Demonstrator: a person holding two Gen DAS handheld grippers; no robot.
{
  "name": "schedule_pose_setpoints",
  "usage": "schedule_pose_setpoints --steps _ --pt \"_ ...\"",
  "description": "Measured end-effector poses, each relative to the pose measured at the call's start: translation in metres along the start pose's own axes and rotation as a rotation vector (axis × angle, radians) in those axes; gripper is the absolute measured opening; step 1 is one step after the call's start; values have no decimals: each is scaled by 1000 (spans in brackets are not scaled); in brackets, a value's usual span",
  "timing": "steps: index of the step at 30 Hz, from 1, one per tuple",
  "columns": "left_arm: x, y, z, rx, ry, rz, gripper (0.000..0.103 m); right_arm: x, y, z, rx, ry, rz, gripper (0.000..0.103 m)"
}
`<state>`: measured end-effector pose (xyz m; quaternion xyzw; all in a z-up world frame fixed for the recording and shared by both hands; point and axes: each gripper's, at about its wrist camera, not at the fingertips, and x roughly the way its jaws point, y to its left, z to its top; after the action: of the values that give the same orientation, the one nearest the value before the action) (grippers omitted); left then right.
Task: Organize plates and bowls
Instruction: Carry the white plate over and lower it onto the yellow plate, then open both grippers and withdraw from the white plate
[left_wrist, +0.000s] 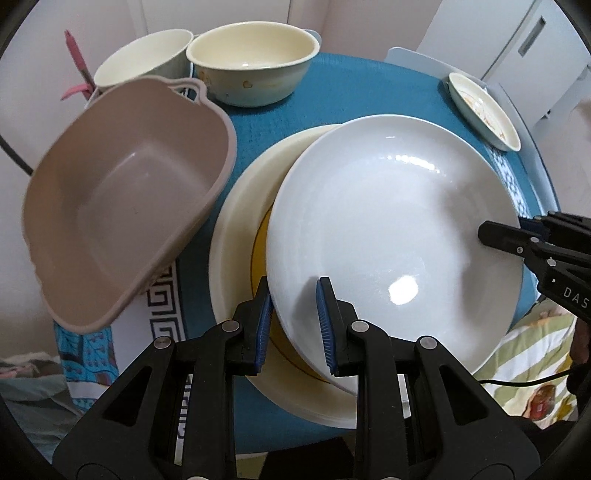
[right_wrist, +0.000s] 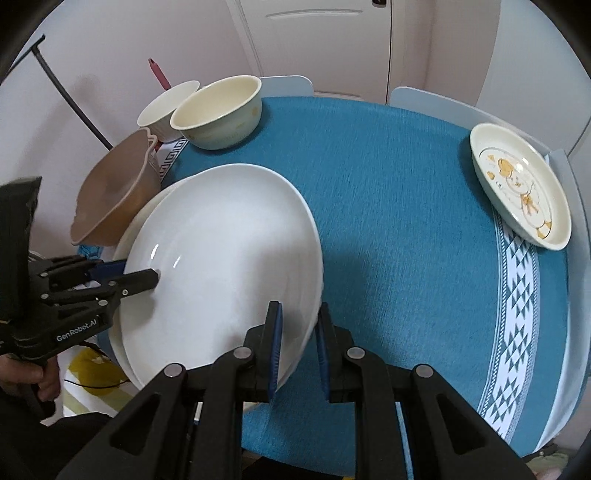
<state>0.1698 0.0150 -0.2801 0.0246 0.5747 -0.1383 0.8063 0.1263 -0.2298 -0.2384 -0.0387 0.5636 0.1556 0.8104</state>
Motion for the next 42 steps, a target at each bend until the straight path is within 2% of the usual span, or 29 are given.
schedule_pose_setpoints --steps 6,9,15,28,42 --pt "0 -11 5 71 -17 93 21 1 13 -2 -39 -6 -79 16" --pt "0 -14 6 100 -24 134 21 4 16 0 -38 -9 -90 16" --pt "1 -23 6 142 -30 185 21 6 26 -2 -70 -7 -136 16" --pt "5 -52 -3 255 -51 335 21 6 34 -1 -97 1 -156 16" --pt "2 -53 -10 271 -60 402 21 8 37 1 -118 9 -152 16"
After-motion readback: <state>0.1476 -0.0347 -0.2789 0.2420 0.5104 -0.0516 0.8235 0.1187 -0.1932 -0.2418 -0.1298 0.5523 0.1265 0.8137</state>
